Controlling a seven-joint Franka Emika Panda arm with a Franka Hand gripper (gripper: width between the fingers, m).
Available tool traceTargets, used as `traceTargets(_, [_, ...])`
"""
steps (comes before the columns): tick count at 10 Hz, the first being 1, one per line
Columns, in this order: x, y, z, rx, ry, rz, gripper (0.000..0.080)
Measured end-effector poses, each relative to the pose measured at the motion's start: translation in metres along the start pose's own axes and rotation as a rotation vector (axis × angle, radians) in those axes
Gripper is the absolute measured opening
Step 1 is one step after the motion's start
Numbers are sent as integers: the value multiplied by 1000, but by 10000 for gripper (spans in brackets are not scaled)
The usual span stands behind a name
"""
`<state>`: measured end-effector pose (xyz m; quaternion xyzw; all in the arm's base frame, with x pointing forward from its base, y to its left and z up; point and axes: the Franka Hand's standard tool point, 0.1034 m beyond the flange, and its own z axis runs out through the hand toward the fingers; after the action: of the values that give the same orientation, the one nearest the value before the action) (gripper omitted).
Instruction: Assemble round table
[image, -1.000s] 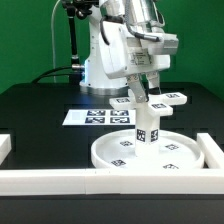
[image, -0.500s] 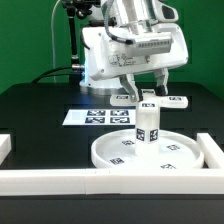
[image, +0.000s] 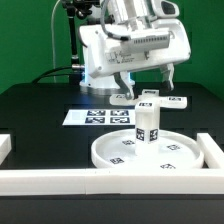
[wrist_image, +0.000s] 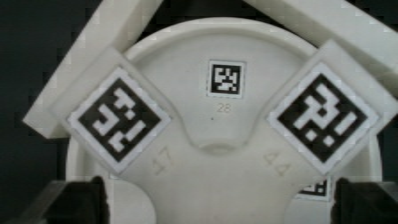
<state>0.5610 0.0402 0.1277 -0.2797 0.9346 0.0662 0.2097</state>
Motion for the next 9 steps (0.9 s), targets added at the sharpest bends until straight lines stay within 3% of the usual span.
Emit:
traceTargets(5, [-2,1,-1,-9,-3,-226,649])
traceTargets(7, [-4,4,0,-112,18,-667,649])
traceTargets(8, [-8,-1,-2,-129,4,-903,649])
traceTargets(9, [-7,-2,1,-163,-24,-1053,649])
